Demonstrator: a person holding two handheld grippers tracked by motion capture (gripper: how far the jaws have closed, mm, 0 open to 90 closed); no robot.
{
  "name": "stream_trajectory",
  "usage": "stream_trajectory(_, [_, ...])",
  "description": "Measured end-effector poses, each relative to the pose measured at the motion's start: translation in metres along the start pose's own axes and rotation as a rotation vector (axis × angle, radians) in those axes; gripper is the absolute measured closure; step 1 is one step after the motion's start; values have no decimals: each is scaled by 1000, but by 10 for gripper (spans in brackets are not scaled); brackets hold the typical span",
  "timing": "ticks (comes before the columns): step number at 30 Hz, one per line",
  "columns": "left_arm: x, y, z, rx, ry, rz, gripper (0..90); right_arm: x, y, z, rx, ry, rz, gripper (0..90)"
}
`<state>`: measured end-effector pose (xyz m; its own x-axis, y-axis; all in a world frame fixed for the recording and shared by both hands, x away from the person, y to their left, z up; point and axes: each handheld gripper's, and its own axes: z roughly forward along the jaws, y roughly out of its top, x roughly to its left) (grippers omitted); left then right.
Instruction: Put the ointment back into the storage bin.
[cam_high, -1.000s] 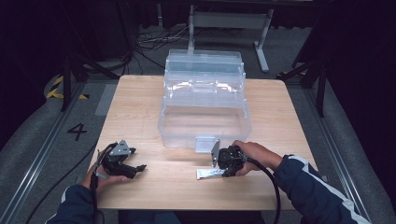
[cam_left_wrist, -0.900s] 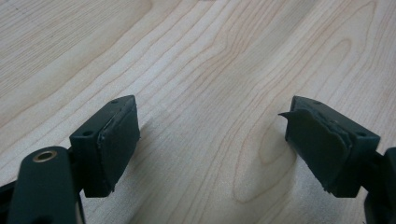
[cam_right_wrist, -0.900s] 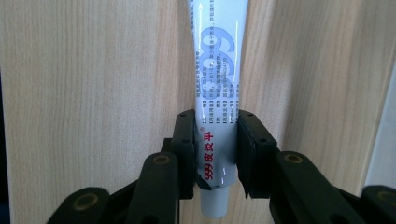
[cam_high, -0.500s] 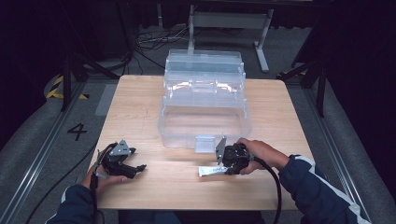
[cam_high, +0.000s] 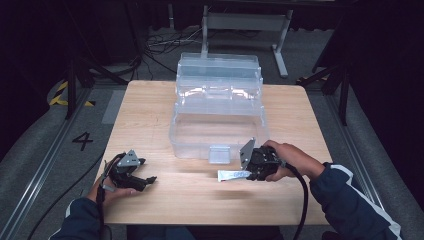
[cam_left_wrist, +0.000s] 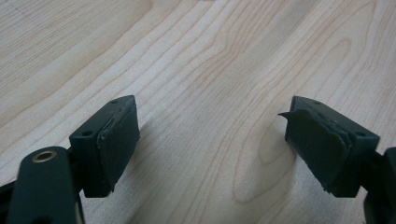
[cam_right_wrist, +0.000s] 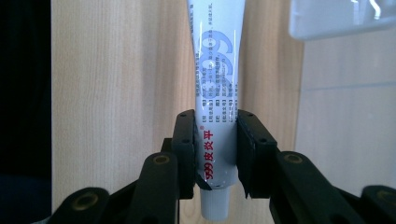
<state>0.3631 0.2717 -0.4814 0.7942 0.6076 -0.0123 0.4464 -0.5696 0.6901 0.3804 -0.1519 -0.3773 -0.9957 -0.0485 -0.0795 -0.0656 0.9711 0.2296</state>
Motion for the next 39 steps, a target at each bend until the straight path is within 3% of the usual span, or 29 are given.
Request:
stream_trajectory(12, [0, 0, 0, 0, 0, 0, 180, -3, -6, -33, -33, -54, 9, 713])
stream_trajectory(24, [0, 0, 0, 0, 0, 0, 180, -12, -7, -54, -46, -87, 4, 714])
stream_trajectory(39, [0, 0, 0, 0, 1, 0, 180, -42, -13, -78, -64, -145, 38, 713])
